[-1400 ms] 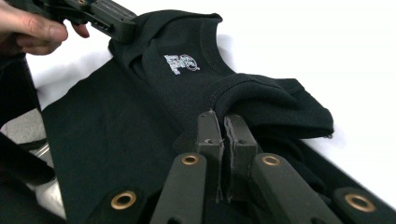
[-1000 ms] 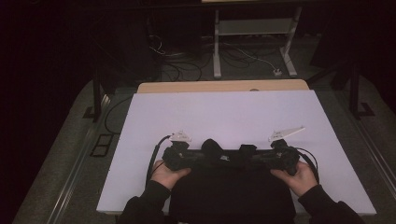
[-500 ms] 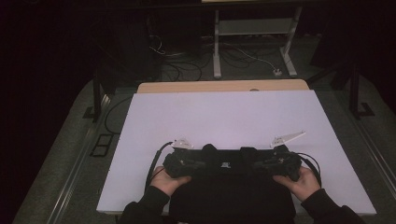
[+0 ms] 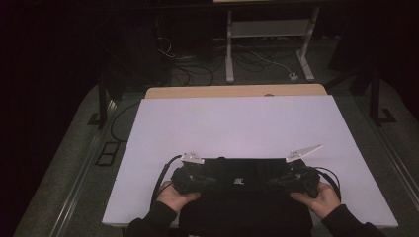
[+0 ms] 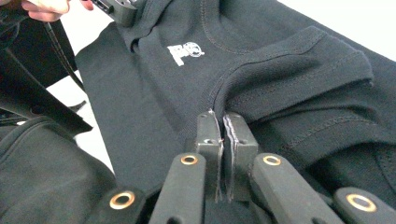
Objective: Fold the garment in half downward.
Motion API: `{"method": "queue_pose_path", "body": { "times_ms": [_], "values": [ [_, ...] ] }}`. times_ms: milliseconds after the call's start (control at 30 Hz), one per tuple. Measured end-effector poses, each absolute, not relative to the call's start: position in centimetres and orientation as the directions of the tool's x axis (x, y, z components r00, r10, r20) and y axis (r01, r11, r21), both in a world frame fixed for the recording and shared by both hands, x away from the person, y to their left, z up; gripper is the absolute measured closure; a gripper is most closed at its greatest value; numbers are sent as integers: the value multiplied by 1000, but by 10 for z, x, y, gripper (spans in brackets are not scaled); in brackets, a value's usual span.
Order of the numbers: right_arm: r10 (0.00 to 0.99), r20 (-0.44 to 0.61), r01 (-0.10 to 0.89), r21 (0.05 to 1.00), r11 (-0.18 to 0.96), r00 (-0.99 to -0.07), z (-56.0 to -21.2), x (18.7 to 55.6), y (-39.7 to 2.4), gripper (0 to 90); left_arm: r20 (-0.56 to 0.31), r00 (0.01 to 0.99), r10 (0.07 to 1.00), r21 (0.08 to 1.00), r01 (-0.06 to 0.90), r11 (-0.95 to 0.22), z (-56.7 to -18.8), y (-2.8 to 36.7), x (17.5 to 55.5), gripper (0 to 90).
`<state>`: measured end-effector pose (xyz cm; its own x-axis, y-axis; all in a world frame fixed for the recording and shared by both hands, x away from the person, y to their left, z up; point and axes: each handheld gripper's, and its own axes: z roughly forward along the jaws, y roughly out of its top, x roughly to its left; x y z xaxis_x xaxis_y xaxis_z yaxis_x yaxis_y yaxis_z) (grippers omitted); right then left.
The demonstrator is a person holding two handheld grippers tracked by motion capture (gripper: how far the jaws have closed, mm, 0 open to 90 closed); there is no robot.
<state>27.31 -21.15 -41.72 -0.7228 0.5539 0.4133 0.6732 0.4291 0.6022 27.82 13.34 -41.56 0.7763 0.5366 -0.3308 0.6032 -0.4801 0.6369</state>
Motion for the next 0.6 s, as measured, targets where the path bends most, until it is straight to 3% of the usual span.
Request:
{"method": "queue_pose_path", "body": {
  "times_ms": [600],
  "values": [
    [531,422,669,584,461,-735,-419,261,-209,846,-337,780,527,623,605,-496,-417,136,266,840]
  ]
}}
